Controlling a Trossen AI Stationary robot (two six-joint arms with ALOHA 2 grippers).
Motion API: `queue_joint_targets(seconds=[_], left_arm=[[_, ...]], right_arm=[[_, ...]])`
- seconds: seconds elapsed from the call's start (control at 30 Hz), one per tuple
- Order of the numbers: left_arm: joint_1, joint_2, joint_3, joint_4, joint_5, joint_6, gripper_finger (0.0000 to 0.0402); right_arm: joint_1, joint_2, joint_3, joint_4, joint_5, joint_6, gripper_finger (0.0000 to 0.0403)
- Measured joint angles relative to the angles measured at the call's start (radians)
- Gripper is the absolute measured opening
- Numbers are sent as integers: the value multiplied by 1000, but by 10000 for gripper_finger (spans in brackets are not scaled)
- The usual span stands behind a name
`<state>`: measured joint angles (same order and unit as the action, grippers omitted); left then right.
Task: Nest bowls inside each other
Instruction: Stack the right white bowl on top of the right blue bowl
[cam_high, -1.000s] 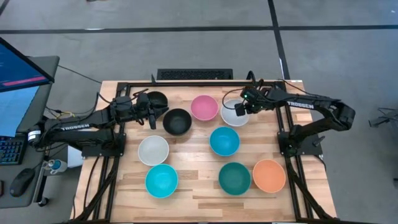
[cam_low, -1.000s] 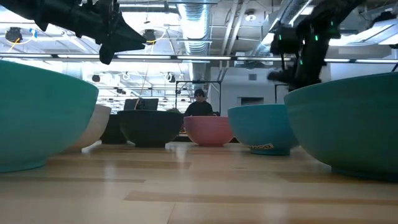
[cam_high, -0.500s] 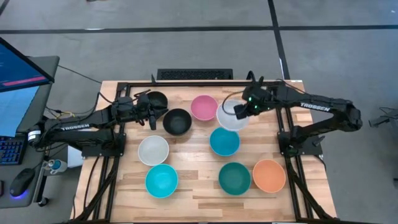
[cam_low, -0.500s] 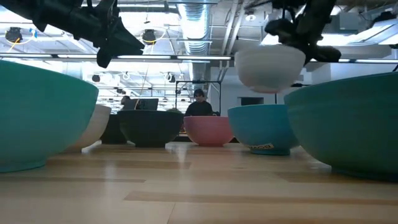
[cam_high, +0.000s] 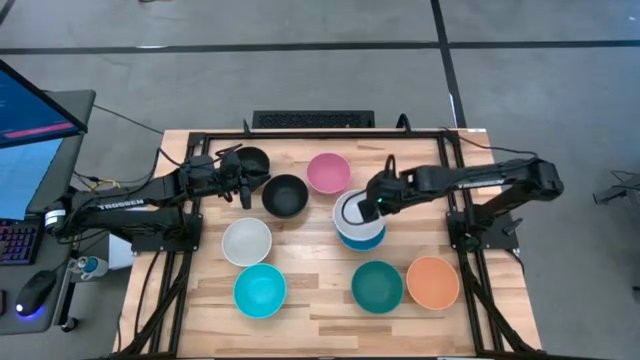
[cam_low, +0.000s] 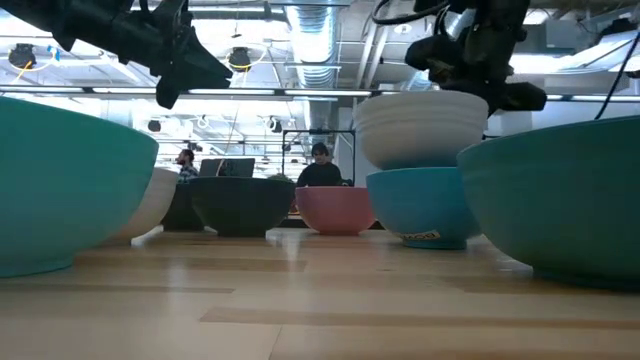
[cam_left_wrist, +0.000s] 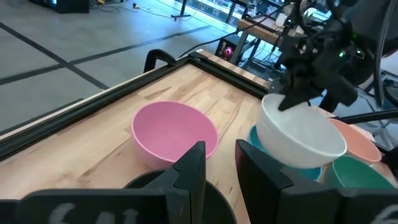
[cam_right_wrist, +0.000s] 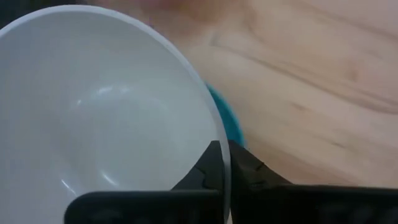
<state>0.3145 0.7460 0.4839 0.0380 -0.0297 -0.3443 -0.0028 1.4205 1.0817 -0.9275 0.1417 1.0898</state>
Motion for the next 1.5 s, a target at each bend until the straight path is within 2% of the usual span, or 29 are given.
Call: queue_joint_targets(seconds=[0.27,0.5,0.9,1.03,1.13,1.37,1.5], left_arm=[[0,0,0,-3,23,0,77],[0,0,0,-6,26,9,77],[0,0,0,-33,45,18,77],[0,0,0,-32,46,18,77],[0,0,0,-32,46,18,77],[0,0,0,-29,43,18,77],[0,0,0,-30,27,18,77]], right_arm=[[54,55,0,-13,-13,73,27],[95,54,0,-30,22,155,19],[107,53,0,-51,47,163,145],[107,20,-1,-53,86,163,169],[98,-12,0,-60,100,167,159],[79,-34,0,-120,104,158,73],[84,-34,0,-133,99,158,54]])
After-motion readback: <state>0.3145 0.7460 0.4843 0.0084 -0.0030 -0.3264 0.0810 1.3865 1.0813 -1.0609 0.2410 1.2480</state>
